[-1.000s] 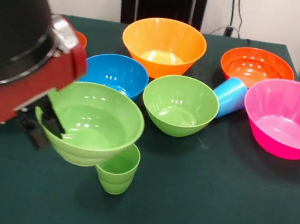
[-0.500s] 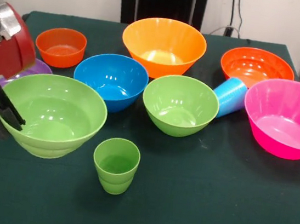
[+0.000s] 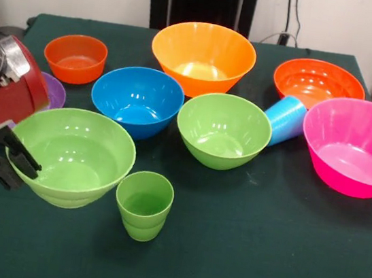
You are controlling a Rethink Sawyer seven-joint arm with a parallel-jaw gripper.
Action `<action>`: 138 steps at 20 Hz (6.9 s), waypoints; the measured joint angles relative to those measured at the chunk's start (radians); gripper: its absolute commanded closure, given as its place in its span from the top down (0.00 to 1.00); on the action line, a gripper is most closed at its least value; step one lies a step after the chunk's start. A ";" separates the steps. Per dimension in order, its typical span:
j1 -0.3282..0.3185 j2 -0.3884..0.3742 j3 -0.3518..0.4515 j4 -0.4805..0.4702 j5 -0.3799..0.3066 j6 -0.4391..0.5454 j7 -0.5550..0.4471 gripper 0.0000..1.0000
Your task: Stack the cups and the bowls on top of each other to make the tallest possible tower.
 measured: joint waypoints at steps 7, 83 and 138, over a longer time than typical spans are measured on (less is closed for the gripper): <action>0.004 0.023 0.014 0.000 0.000 0.000 0.000 0.00; 0.017 -0.030 -0.607 0.265 0.805 0.002 0.049 0.00; 0.128 -0.065 -0.358 0.060 0.337 0.002 0.049 0.00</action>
